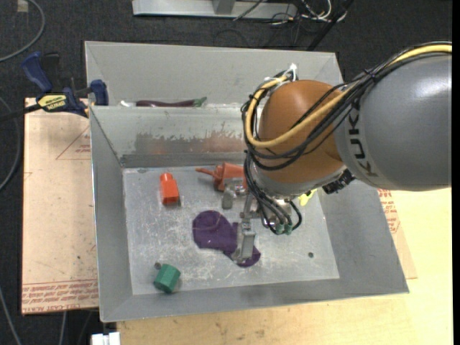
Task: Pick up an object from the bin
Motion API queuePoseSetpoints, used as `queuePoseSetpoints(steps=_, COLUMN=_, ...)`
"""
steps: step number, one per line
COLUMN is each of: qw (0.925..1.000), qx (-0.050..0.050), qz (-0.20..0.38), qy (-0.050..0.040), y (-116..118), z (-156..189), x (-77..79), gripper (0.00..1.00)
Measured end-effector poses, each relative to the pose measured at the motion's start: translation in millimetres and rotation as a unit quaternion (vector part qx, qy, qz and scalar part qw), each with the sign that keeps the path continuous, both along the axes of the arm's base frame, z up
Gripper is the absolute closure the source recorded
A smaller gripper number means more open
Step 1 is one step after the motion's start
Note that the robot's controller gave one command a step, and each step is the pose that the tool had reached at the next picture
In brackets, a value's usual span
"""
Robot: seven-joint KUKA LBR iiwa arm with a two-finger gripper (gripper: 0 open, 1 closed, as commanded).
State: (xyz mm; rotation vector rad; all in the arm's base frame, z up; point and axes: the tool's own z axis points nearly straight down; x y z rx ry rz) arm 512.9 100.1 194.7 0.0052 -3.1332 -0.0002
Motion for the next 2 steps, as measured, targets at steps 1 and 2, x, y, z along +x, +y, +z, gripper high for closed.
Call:
queuePoseSetpoints(steps=1, qw=1.0000, qx=0.000, qz=-0.001, qy=-0.0042, y=-0.6, z=4.5, x=1.7, gripper=0.00)
queuePoseSetpoints(steps=2, qw=0.9993, qx=0.001, qz=-0.038, qy=-0.0056, y=-6.8, z=-35.0, x=5.4, gripper=0.00)
